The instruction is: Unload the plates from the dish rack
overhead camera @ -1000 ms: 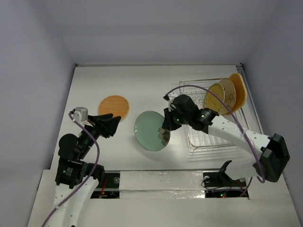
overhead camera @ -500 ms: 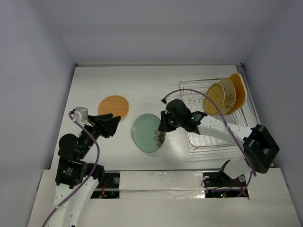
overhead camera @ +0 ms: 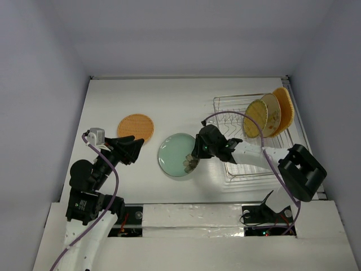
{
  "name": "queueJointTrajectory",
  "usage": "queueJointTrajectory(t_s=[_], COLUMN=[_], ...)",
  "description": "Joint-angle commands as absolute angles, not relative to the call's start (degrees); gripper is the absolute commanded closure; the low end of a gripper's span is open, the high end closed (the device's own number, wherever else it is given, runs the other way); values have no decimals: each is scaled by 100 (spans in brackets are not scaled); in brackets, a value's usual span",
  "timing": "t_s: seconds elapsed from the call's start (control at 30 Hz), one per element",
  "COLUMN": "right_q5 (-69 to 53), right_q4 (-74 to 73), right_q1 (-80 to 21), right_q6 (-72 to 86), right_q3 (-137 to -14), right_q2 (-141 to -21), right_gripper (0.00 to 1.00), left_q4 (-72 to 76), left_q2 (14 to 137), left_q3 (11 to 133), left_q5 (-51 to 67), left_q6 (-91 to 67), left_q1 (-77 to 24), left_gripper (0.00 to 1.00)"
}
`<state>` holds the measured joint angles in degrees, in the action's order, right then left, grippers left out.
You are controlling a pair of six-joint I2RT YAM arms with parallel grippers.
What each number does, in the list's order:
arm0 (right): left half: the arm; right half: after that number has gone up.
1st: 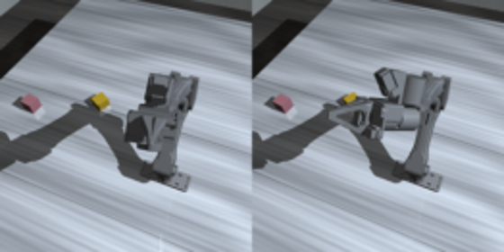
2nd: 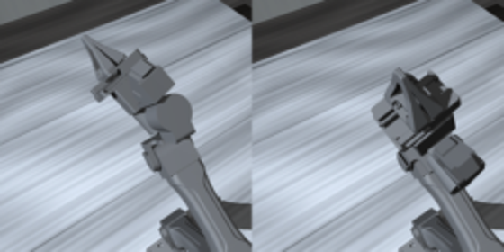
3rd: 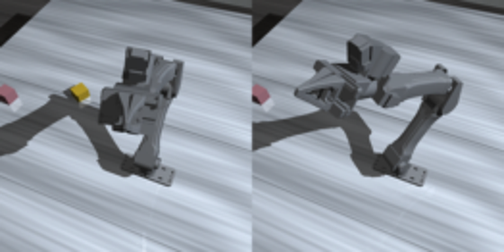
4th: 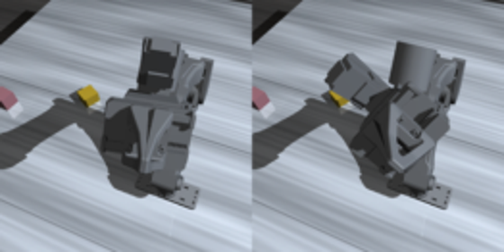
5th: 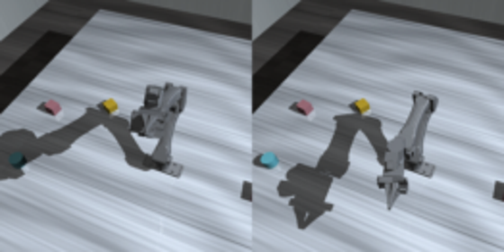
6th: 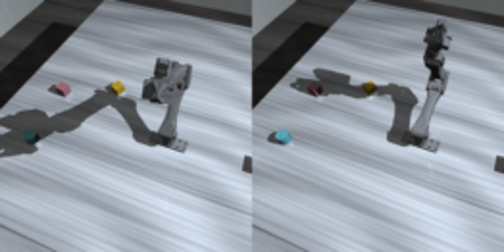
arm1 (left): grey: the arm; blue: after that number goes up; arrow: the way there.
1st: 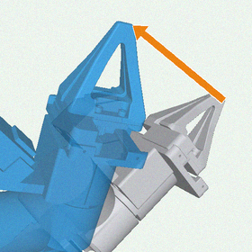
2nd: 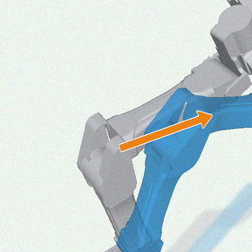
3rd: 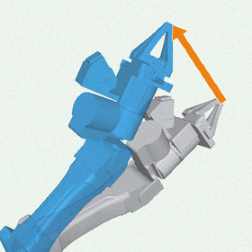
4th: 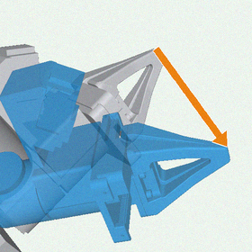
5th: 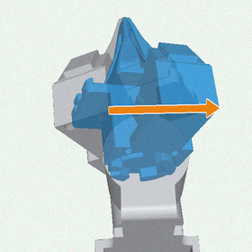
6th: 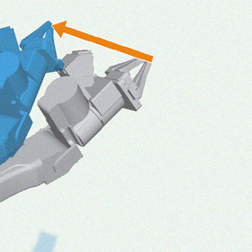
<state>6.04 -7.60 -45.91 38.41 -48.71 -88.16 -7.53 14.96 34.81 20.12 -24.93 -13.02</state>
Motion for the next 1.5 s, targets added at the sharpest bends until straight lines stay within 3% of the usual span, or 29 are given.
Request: queueJointTrajectory(t_s=[0.0,0.17,0.2,0.33,0.4,0.6,0.8,0.87,0.93,1.03,1.27,1.3,1.37,1.4,1.43,1.47], right_q5=[1274,1432,1528,1547,1521,1389,1292,1327,1649,2719,4209,4323,4194,4192,4140,4122], right_q4=[-686,-685,-729,-791,-782,-835,-1142,-1160,-1317,-1957,-2988,-3006,-2997,-2962,-2875,-2787], right_q1=[-4649,-4649,-4649,-4649,-4649,-4720,-4922,-4922,-4922,-4704,-2694,-2507,-2042,-1926,-1820,-1724], right_q6=[3858,3902,3911,3894,3867,3779,3648,3621,3533,3480,3340,3235,3069,3006,2980,2927], right_q3=[-4693,-4623,-4623,-4632,-4632,-4693,-5150,-5281,-5396,-5739,-5608,-5547,-5458,-5449,-5432,-5388], right_q2=[-9167,-9246,-9255,-9255,-9237,-9026,-8052,-7553,-7235,-6699,-5512,-5432,-5396,-5440,-5510,-5667], right_gripper=[67,65,58,55,49,47,46,49,62,100,100,95,54,54,46,44], left_q4=[-431,-431,-431,-439,-431,-439,-439,-448,-448,-440,-431,-413,-413,-413,-413,-413], left_q2=[1529,1529,1529,1521,1521,1503,1494,1485,1477,1450,1336,1319,1301,1292,1283,1275], left_q3=[3437,3428,3428,3419,3428,3437,3437,3428,3436,3437,3419,3419,3410,3419,3410,3419], left_q5=[2109,2109,2109,2101,2101,2100,2083,2074,2066,2065,2074,2092,2101,2109,2109,2101], left_q6=[-2505,-2496,-2505,-2505,-2514,-2496,-2514,-2505,-2514,-2514,-2514,-2505,-2514,-2514,-2514,-2514], left_q1=[-1266,-1266,-1266,-1266,-1266,-1266,-1266,-1266,-1266,-1266,-1266,-1266,-1266,-1266,-1266,-1266], left_gripper=[53,53,53,53,53,53,53,53,53,53,53,53,53,53,53,53])
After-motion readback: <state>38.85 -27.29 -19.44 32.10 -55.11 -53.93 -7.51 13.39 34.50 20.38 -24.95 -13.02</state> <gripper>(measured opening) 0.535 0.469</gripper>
